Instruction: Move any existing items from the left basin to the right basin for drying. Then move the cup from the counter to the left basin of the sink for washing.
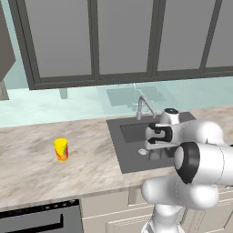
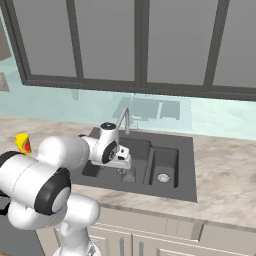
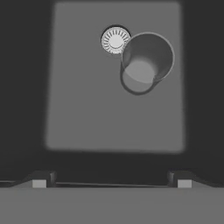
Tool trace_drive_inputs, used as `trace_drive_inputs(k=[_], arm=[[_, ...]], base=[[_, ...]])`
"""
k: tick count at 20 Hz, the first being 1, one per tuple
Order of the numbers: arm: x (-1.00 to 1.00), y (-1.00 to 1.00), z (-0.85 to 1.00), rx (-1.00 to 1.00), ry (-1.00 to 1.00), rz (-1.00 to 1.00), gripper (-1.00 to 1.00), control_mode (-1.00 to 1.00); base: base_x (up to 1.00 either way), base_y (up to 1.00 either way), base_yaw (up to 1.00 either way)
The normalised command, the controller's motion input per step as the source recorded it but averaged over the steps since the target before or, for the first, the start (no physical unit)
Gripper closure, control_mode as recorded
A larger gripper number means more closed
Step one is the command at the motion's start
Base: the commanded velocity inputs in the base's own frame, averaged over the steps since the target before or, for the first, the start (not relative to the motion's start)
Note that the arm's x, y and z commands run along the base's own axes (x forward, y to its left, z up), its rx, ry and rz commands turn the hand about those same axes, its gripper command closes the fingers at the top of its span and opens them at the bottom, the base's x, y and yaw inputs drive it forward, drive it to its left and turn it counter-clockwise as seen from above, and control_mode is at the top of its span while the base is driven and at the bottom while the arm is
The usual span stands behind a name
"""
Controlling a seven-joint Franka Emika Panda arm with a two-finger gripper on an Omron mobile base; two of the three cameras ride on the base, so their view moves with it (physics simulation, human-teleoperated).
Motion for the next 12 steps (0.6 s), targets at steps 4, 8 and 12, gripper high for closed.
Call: trace_drive_inputs(k=[4, 8, 12], arm=[[0.13, 0.00, -0.09, 0.00, 0.00, 0.00, -1.00, -1.00], [0.07, 0.00, -0.10, 0.00, 0.00, 0.00, -1.00, -1.00], [0.03, 0.00, -0.10, 0.00, 0.00, 0.00, -1.00, -1.00]], base=[[0.00, 0.00, 0.00], [0.00, 0.00, 0.00], [0.00, 0.00, 0.00]])
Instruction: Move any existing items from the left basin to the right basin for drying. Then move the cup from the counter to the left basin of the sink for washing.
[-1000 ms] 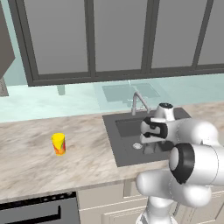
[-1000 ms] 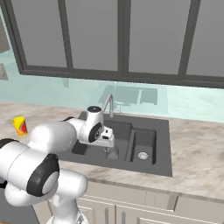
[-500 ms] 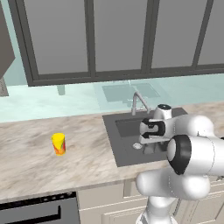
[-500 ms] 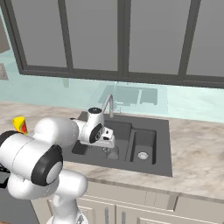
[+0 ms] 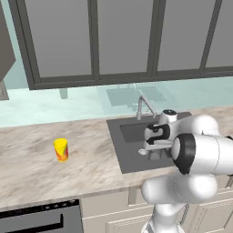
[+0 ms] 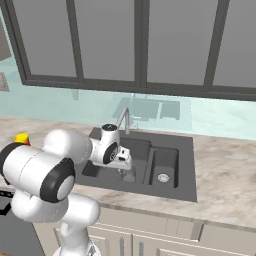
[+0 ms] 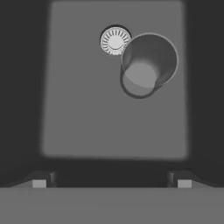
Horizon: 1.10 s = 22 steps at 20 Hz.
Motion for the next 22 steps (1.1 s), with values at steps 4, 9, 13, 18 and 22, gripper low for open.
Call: trace_drive_inputs(k=[4, 9, 13, 18, 22], arm=[[0.07, 0.00, -0.09, 0.00, 0.00, 0.00, -1.00, -1.00], [0.12, 0.00, -0.05, 0.00, 0.00, 0.00, -1.00, -1.00], [0.13, 0.00, -0.07, 0.00, 0.00, 0.00, -1.00, -1.00], [0.11, 0.00, -0.10, 0.00, 0.00, 0.00, -1.00, -1.00], [0.12, 0.00, -0.14, 0.00, 0.00, 0.00, -1.00, -1.00]], base=[[0.00, 0.00, 0.00], [0.00, 0.00, 0.00], [0.00, 0.00, 0.00], [0.00, 0.00, 0.00], [0.00, 0.00, 0.00]])
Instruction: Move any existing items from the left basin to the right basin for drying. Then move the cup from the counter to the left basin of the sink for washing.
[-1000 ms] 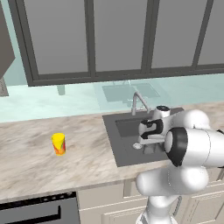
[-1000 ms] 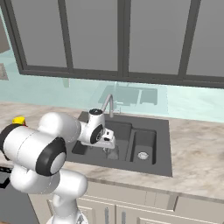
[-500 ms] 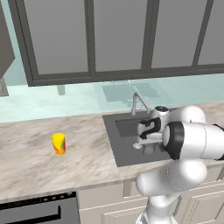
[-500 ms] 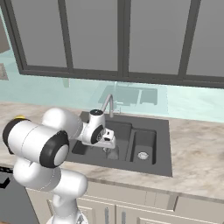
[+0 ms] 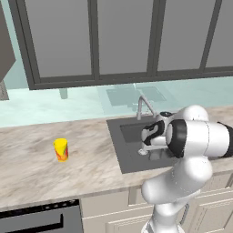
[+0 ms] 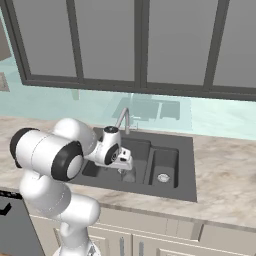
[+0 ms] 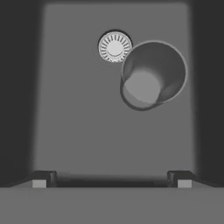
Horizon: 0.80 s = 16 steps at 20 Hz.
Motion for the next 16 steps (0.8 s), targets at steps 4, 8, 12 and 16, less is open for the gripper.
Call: trace_drive_inputs(k=[4, 8, 12, 16], arm=[[0.13, 0.00, -0.13, 0.00, 0.00, 0.00, -1.00, -1.00], [0.12, 0.00, -0.11, 0.00, 0.00, 0.00, -1.00, -1.00], [0.11, 0.00, -0.10, 0.00, 0.00, 0.00, -1.00, -1.00], [0.09, 0.00, -0.11, 0.00, 0.00, 0.00, -1.00, -1.00]], base=[[0.00, 0.00, 0.00], [0.00, 0.00, 0.00], [0.00, 0.00, 0.00], [0.00, 0.00, 0.00]])
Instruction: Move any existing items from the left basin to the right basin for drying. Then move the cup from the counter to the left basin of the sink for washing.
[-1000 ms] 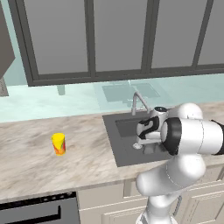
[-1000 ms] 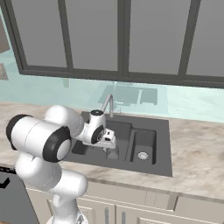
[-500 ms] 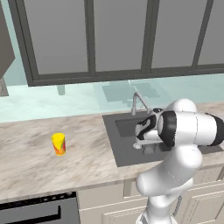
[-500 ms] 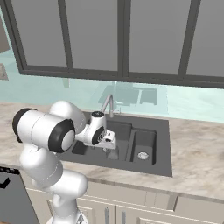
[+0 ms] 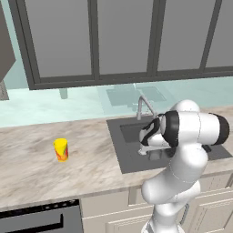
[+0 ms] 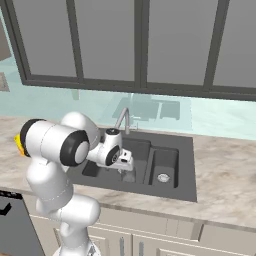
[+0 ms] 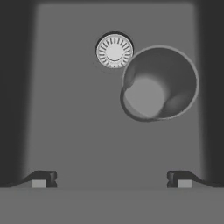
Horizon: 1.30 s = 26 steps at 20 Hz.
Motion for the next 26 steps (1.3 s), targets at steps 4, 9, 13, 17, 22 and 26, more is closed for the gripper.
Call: trace_drive_inputs(k=[4, 9, 13, 17, 22, 26], arm=[[0.06, 0.00, -0.14, 0.00, 0.00, 0.00, -1.00, -1.00], [0.06, 0.00, -0.14, 0.00, 0.00, 0.00, -1.00, -1.00], [0.10, 0.00, -0.08, 0.00, 0.00, 0.00, -1.00, -1.00], [0.10, 0.00, -0.07, 0.00, 0.00, 0.00, -1.00, -1.00], [0.12, 0.00, -0.07, 0.00, 0.00, 0.00, -1.00, -1.00], [0.13, 0.00, -0.09, 0.00, 0.00, 0.00, -1.00, -1.00]], base=[[0.00, 0.00, 0.00], [0.00, 0.00, 0.00], [0.00, 0.00, 0.00], [0.00, 0.00, 0.00], [0.00, 0.00, 0.00], [0.00, 0.00, 0.00]])
